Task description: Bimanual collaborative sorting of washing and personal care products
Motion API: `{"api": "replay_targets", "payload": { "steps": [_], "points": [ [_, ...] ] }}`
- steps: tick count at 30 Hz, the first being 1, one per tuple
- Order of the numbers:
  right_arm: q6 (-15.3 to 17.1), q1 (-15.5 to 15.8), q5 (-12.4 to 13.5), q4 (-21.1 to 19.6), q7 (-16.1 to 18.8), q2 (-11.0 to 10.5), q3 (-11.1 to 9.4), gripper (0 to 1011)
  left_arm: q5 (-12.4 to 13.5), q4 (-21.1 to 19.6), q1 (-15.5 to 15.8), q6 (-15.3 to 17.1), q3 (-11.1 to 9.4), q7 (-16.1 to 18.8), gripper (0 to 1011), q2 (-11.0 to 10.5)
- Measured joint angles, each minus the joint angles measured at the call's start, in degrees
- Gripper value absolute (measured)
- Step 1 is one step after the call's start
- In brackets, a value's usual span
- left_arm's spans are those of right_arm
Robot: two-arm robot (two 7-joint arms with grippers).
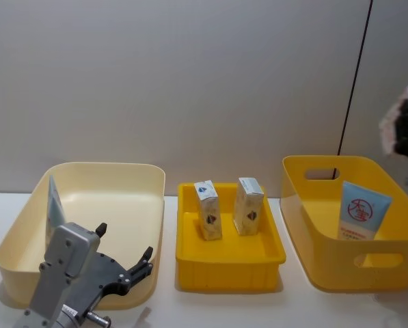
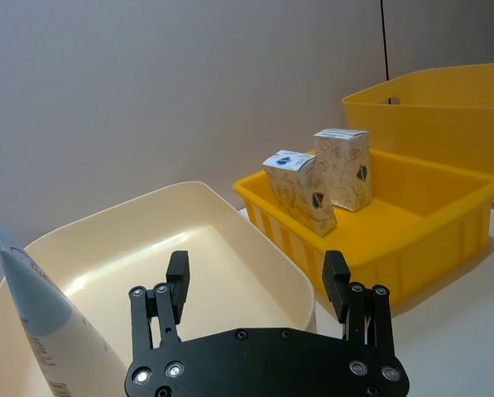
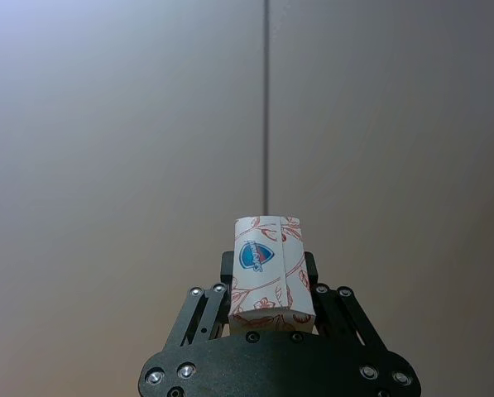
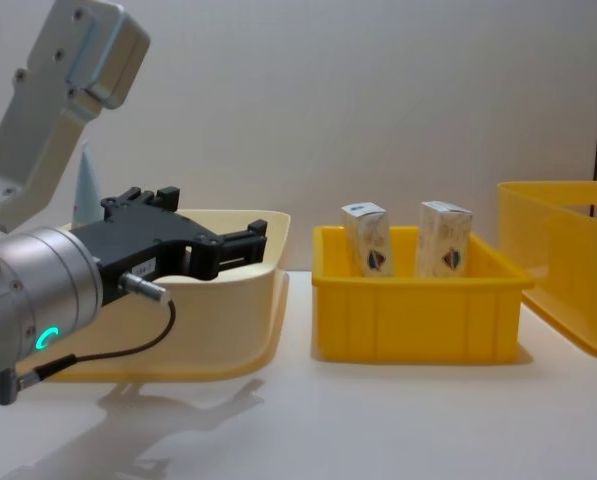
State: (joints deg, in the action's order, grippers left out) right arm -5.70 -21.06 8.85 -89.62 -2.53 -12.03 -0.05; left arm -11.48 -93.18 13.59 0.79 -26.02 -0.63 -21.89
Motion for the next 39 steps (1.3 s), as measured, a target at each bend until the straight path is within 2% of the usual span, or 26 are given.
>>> {"api": "replay_targets", "payload": {
  "steps": [8, 15, 24, 39],
  "points": [
    [1.1, 2.7, -1.2, -2.6, -2.6, -1.1, -4.0, 403, 0.0, 0.0, 0.0, 0.0, 0.0, 0.0, 1003, 0.0],
    [4.9, 5.2, -2.1, -4.8, -3.6, -2.0, -6.3, 403, 0.0, 0.0, 0.0, 0.0, 0.0, 0.0, 1003, 0.0],
    [8.7, 6.4, -2.4, -5.5, -2.6, -2.5, -6.3, 402, 0.0, 0.0, 0.0, 0.0, 0.0, 0.0, 1003, 0.0],
    [12.4, 6.1, -4.5, -2.4, -1.9, -2.0, -4.4, 402, 0.0, 0.0, 0.0, 0.0, 0.0, 0.0, 1003, 0.0]
  ]
}}
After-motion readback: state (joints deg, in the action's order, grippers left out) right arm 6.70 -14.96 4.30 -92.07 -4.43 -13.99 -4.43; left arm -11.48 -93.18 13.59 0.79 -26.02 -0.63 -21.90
